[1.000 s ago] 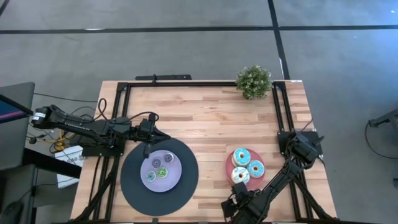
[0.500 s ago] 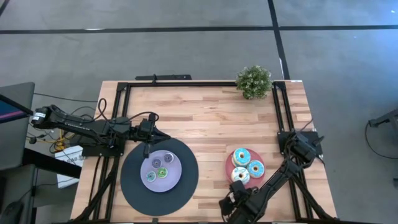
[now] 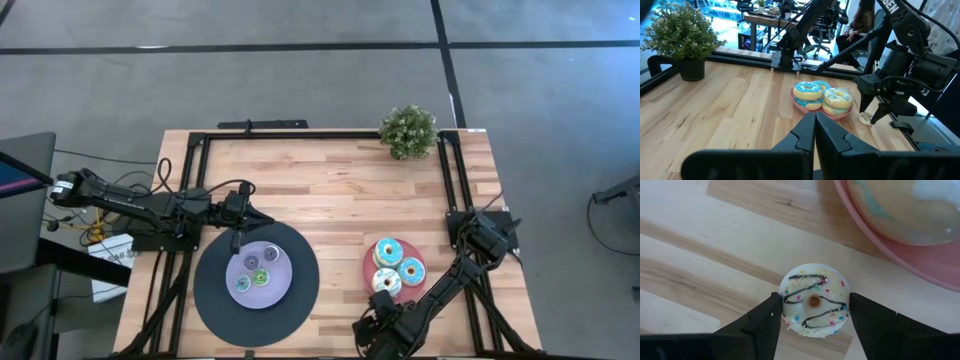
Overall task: Pick & Place donuts
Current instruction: Put the small white donut on the purple plate
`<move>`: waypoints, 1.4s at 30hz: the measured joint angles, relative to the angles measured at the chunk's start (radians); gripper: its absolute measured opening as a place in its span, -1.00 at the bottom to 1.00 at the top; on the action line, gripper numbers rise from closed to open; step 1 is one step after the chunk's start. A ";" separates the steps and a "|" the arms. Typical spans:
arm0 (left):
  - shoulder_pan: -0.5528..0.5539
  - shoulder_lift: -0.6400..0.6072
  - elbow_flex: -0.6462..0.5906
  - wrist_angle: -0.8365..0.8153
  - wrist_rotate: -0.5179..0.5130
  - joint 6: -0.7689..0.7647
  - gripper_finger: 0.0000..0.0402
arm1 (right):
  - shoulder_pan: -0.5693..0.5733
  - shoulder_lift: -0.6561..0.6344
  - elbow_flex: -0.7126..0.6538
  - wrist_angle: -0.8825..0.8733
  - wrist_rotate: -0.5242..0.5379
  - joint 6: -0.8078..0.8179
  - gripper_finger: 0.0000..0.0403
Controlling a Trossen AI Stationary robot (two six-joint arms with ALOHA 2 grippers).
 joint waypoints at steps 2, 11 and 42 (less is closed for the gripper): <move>0.000 0.000 0.000 0.000 0.000 -0.001 -0.98 | 0.000 0.000 0.000 0.000 0.000 0.000 0.04; 0.000 0.000 0.000 0.000 0.000 -0.002 -0.98 | 0.000 0.000 -0.001 0.001 0.000 -0.002 -0.18; -0.001 0.000 0.000 0.002 0.063 -0.006 -0.98 | -0.397 -0.069 0.116 0.628 0.081 -1.441 -0.20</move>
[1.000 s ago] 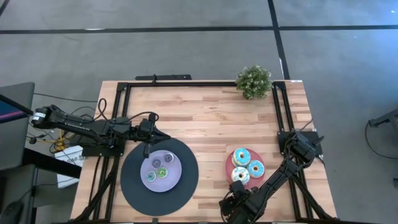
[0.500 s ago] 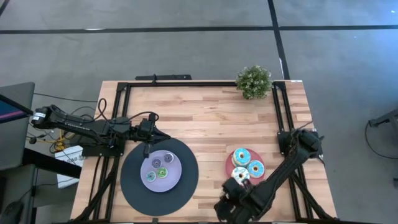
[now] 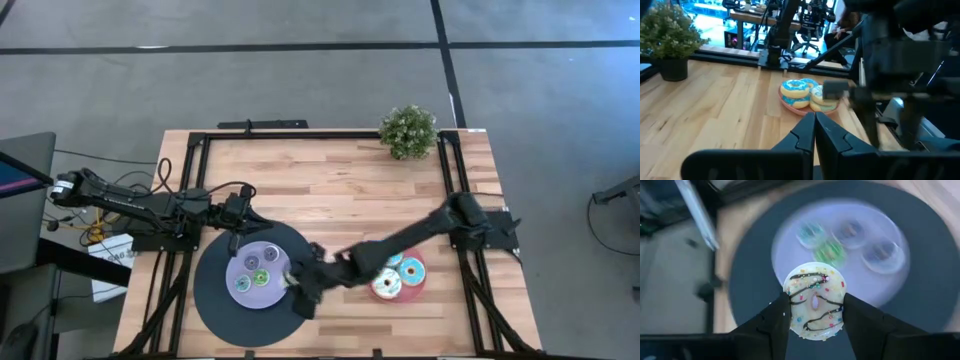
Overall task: Pick & Place donuts
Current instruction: Put the small white donut on the purple plate, then return to Home Position
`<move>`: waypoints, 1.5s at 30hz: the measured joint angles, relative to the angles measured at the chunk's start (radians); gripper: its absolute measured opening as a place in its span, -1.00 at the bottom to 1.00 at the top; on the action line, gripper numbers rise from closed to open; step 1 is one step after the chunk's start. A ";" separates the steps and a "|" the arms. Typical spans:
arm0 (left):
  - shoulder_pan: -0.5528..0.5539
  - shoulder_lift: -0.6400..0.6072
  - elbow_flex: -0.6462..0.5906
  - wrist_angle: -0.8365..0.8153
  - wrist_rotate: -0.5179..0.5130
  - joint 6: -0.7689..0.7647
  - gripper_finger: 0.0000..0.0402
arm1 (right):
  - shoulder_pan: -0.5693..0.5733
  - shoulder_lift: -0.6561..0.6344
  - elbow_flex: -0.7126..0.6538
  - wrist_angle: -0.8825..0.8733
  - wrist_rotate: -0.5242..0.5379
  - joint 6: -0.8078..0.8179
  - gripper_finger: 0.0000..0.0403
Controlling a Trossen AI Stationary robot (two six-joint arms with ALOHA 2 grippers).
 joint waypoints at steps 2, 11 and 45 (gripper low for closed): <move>0.000 0.000 0.000 -0.007 0.000 0.000 -0.98 | -0.039 0.034 0.012 0.036 -0.047 -0.034 -0.20; 0.000 0.001 0.000 0.002 -0.009 0.010 -0.98 | -0.134 0.157 0.010 0.150 -0.135 -0.070 -0.17; 0.000 0.002 0.000 0.002 -0.038 0.011 -0.98 | -0.200 0.015 0.014 -0.289 -0.198 -0.182 0.24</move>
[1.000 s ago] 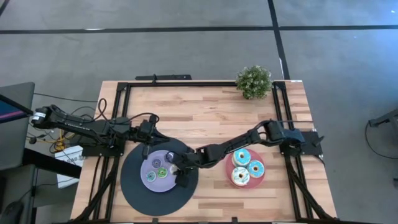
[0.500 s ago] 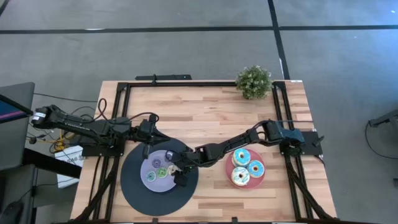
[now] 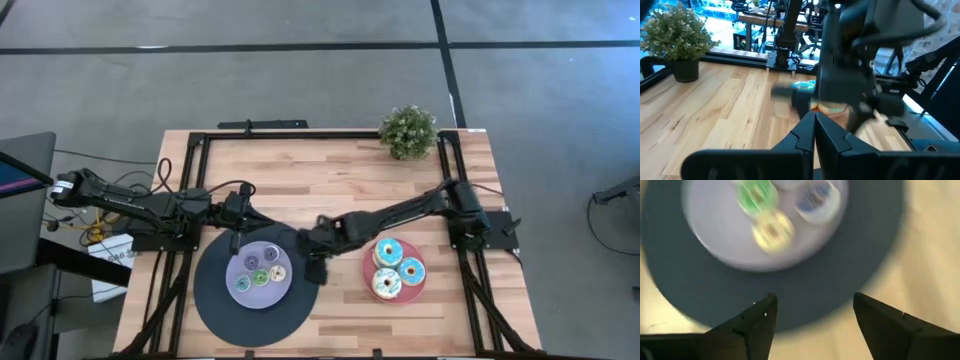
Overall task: Pick & Place donuts
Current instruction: Return to Home Position
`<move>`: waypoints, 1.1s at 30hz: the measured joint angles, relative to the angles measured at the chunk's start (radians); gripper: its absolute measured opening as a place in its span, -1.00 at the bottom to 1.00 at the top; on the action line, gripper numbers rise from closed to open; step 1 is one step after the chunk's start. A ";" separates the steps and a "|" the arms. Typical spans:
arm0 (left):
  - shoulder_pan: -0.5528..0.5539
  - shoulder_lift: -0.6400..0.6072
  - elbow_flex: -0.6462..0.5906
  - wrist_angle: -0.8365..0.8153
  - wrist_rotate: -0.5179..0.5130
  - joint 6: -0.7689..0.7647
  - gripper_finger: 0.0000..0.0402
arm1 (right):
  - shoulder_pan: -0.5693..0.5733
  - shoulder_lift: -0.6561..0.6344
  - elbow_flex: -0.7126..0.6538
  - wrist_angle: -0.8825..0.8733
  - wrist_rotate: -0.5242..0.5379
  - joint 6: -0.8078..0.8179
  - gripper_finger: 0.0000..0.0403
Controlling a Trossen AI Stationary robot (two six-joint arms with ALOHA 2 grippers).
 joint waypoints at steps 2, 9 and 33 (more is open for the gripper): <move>0.000 0.000 0.000 -0.005 -0.017 -0.001 -0.98 | 0.005 -0.046 0.000 -0.149 0.076 -0.001 0.18; 0.000 0.000 0.000 -0.007 -0.068 -0.008 -1.00 | 0.028 -0.252 -0.167 -0.380 0.175 -0.003 -0.41; 0.105 0.059 -0.002 0.021 -0.138 0.087 -1.00 | -0.188 -1.475 -1.417 0.541 0.044 -0.222 -0.99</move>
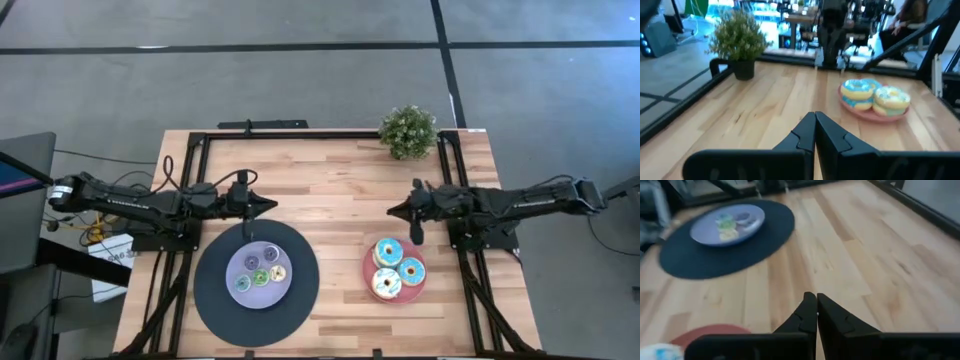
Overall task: Pick & Place donuts
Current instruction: Return to Home Position
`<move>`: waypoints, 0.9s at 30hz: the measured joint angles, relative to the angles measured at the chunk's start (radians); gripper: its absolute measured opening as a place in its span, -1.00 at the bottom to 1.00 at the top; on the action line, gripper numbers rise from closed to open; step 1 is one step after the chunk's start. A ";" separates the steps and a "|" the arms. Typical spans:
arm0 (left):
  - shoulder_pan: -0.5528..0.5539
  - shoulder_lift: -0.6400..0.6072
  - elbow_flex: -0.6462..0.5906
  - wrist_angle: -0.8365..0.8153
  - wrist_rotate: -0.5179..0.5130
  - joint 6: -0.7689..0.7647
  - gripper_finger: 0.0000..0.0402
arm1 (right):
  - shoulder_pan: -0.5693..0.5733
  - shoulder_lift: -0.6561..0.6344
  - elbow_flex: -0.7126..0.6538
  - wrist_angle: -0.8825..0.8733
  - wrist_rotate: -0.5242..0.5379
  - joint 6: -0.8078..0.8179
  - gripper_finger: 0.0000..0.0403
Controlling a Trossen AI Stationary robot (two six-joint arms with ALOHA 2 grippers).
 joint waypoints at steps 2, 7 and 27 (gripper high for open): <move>0.000 -0.006 0.001 0.009 0.000 -0.007 -1.00 | -0.012 -0.083 -0.036 0.000 -0.039 0.028 -0.99; 0.000 -0.020 0.001 0.004 -0.003 -0.008 -1.00 | -0.013 -0.284 -0.104 -0.014 -0.083 0.040 -1.00; 0.000 -0.019 0.001 -0.003 -0.019 -0.016 -1.00 | -0.003 -0.606 -0.274 0.131 -0.230 -0.040 -1.00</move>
